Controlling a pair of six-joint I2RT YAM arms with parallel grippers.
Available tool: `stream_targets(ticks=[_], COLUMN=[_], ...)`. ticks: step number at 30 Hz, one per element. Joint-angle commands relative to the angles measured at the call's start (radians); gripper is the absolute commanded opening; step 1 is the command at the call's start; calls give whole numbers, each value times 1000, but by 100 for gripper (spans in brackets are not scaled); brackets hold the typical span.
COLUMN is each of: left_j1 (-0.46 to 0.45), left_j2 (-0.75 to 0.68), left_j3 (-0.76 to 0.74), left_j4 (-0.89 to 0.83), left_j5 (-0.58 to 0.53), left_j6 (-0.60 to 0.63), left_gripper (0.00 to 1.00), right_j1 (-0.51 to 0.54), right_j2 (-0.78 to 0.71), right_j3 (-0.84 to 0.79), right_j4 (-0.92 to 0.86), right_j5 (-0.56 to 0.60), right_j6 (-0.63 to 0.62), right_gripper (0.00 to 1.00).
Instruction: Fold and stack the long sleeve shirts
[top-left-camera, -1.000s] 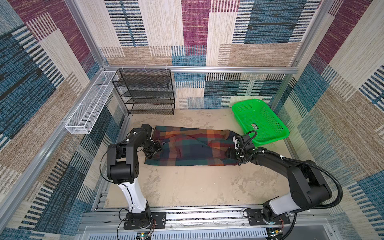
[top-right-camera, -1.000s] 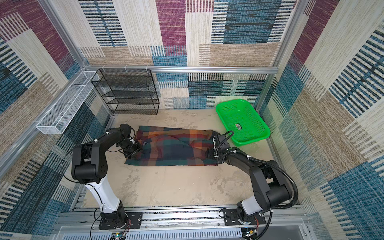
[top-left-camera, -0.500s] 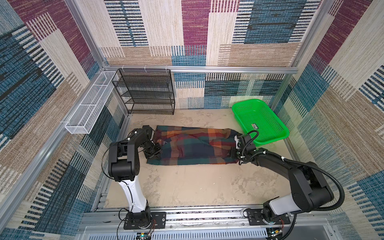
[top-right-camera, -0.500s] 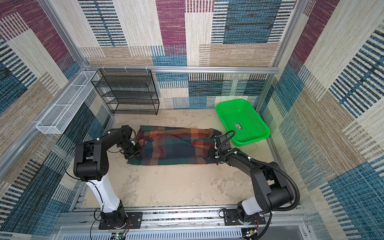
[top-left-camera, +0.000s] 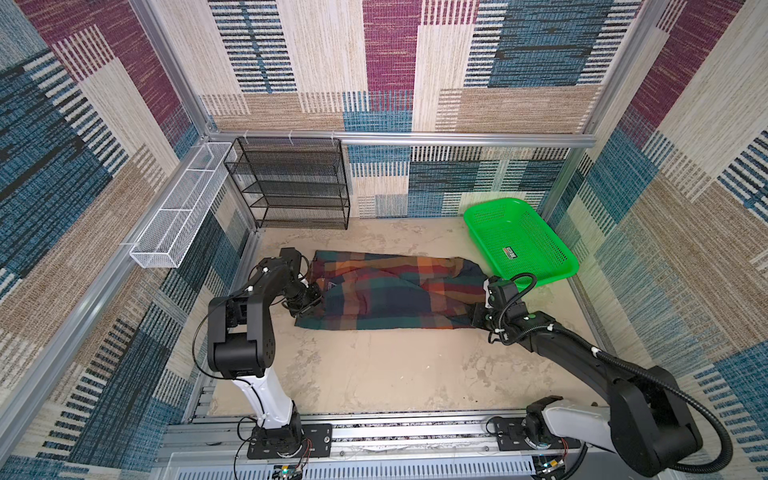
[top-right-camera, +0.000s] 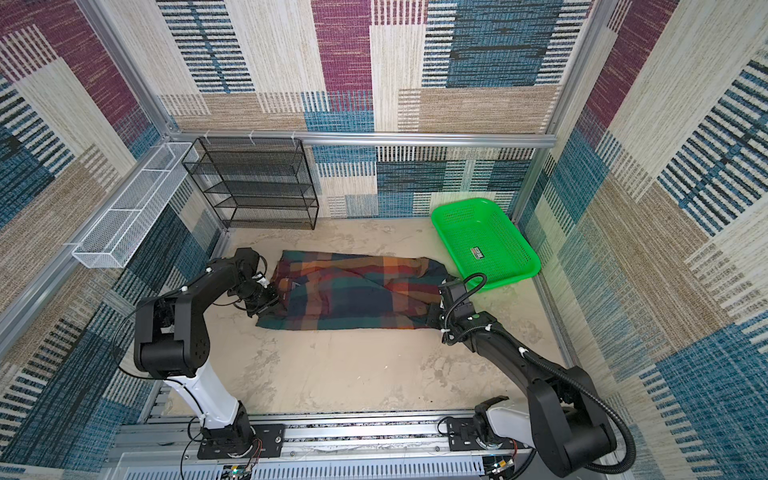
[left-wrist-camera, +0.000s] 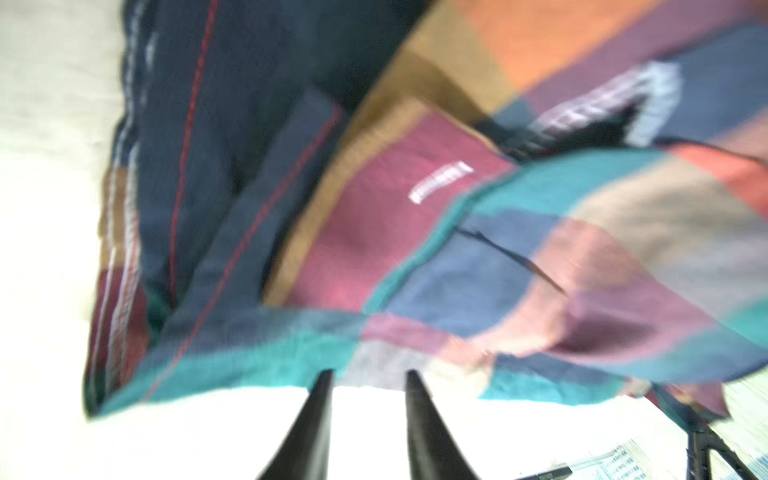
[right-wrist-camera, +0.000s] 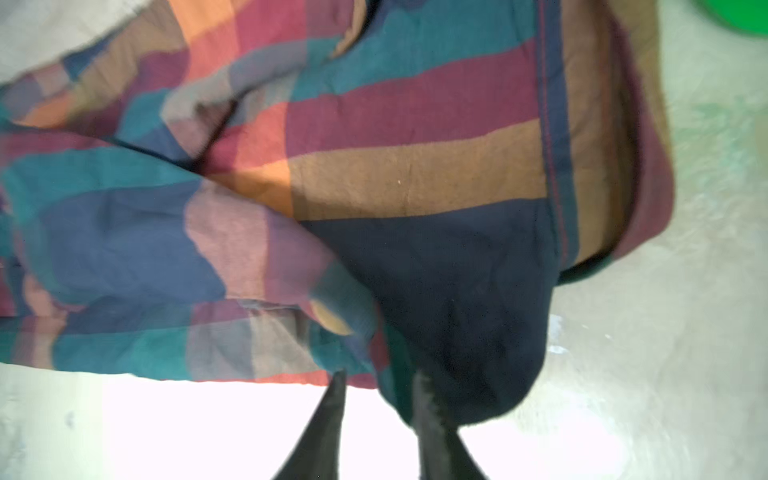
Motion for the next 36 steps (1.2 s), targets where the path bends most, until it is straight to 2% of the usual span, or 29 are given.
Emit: stream_targets(ticks=[1, 6, 10, 16, 22, 25, 30, 36], left_j1=[-1, -2, -7, -22, -67, -74, -84, -84], left_j2=[-22, 26, 86, 133, 166, 195, 210, 210], left_j3=[0, 33, 119, 162, 195, 203, 197, 195], left_j4=[5, 7, -12, -18, -17, -17, -11, -6], left_j5=[-8, -55, -140, -287, -379, -377, -375, -376], left_j6=[15, 9, 45, 71, 87, 81, 85, 91], left_gripper=[42, 45, 45, 45, 46, 45, 40, 25], right_j1=[1, 1, 1, 1, 0, 1, 1, 1], right_j2=[-46, -46, -47, -65, -77, -94, -98, -90], right_j3=[22, 72, 86, 88, 98, 95, 90, 90], right_j4=[8, 6, 10, 27, 24, 26, 28, 35], right_j5=[-55, -128, -154, -200, -213, -215, -218, -225], right_j6=[11, -10, -24, -34, -48, -50, -52, -53], right_gripper=[43, 50, 56, 66, 69, 70, 70, 70])
